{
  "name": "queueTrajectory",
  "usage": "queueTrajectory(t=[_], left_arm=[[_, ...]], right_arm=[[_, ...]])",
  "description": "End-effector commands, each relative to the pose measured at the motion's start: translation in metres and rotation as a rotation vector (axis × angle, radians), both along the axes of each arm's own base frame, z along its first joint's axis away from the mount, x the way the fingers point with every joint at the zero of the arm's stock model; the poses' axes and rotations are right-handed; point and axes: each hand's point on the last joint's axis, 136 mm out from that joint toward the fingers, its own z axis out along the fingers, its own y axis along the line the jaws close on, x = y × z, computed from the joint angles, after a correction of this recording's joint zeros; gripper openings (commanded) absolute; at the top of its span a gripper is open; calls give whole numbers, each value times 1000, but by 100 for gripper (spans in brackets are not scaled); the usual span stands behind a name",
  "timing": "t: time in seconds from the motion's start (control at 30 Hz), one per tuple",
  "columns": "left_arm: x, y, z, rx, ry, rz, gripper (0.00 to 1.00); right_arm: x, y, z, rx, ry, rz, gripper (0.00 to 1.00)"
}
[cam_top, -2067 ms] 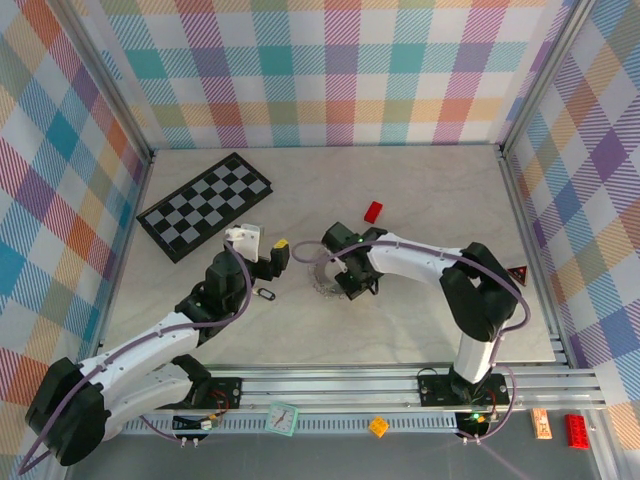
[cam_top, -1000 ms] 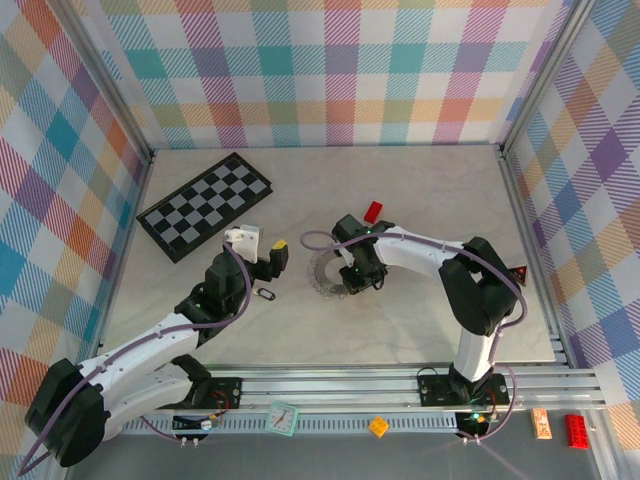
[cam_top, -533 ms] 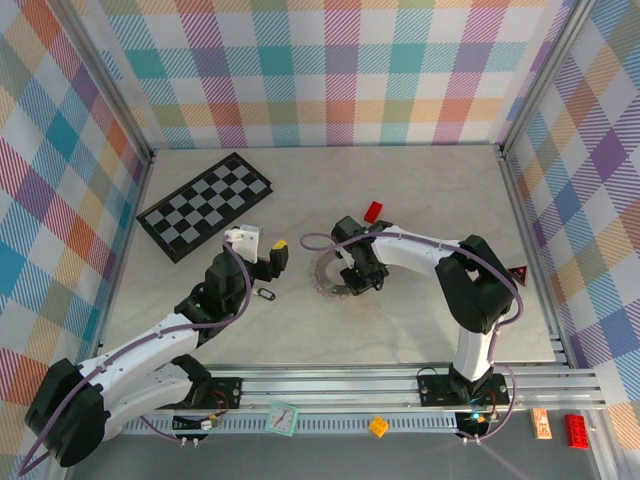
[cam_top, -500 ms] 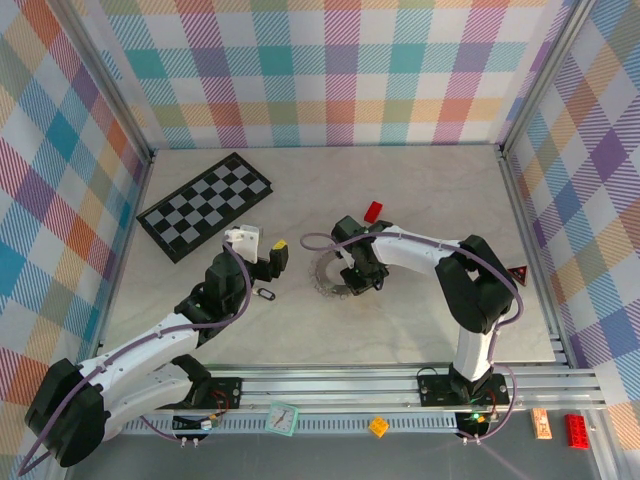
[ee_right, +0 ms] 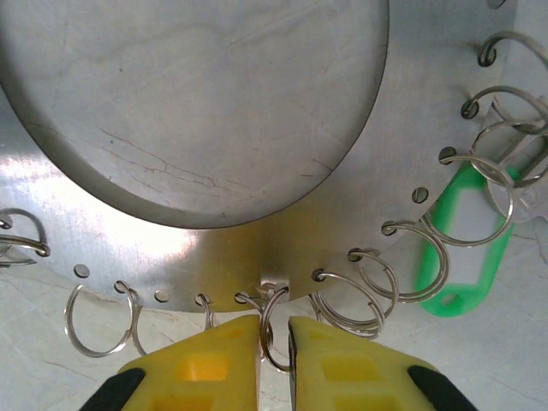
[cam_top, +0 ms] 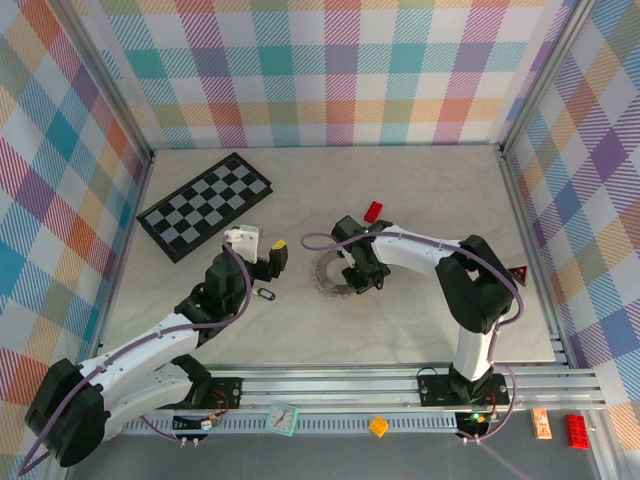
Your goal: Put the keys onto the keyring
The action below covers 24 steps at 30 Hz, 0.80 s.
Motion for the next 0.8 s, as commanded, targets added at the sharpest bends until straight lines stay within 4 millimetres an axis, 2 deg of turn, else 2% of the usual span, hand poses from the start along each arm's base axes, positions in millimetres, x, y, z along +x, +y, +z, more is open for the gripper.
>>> queueTrajectory(t=[0.0,0.47,0.77], left_arm=[[0,6,1,10,-7,16,84],[1,6,1,11,-8,19,84],[1,7,0,12,-6,21,84]], right_arm=[[4,-2,7,-10,-11,-9,17],[9,-1,14,-11,-35,-4,19],[8,-1,11,-16,-21,-1,21]])
